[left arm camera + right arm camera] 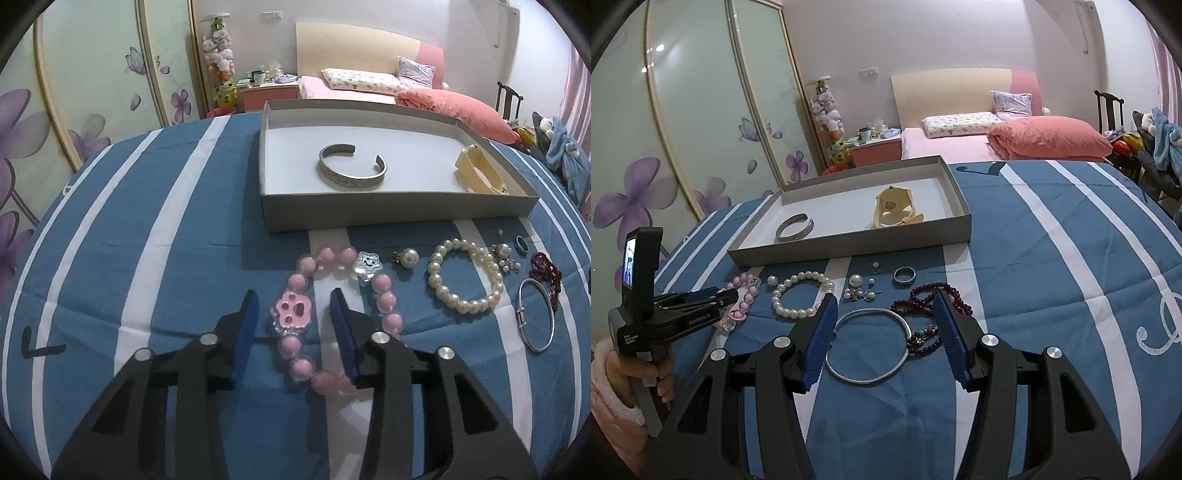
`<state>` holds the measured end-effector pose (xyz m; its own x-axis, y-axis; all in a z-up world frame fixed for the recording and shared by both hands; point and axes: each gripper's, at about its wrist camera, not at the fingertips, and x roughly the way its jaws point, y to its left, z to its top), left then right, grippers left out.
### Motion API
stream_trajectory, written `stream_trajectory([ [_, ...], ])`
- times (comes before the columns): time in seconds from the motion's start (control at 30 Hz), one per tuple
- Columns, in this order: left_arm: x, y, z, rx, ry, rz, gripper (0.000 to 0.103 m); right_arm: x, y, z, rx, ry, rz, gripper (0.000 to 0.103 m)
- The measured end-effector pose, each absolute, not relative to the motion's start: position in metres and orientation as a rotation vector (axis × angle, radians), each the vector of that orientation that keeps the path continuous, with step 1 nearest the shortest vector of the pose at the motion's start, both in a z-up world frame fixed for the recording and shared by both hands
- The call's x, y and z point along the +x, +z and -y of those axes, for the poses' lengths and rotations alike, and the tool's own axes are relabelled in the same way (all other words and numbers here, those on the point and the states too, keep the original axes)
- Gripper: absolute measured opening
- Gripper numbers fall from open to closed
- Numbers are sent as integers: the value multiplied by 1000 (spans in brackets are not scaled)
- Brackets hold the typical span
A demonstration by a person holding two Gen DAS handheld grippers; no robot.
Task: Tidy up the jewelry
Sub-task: 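Grasp the pink beaded bracelet with the left gripper while the right approaches the red bead necklace, then close the right gripper on the dark red bead necklace and lift it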
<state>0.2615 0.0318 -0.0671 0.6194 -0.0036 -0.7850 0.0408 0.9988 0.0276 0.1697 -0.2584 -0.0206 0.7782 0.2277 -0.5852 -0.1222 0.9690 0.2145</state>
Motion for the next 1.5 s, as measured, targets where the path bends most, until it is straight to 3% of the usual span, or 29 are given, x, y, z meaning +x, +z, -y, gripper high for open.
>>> stream_trajectory([
  [0.13,261,-66,-29,52,-33,-899,23,171,-21,261,180,185,-658,55],
  [0.57,259,-64,-90,-55,91,-898,23,191,-38,283,162,95,-758,55],
  [1.03,255,-64,-94,-49,95,-898,24,217,-58,279,62,89,-904,53],
  [1.43,255,-64,-94,-49,94,-898,24,225,-59,266,-10,93,-895,45],
  [1.5,254,-64,-95,-49,94,-898,24,225,-59,264,-12,104,-889,30],
])
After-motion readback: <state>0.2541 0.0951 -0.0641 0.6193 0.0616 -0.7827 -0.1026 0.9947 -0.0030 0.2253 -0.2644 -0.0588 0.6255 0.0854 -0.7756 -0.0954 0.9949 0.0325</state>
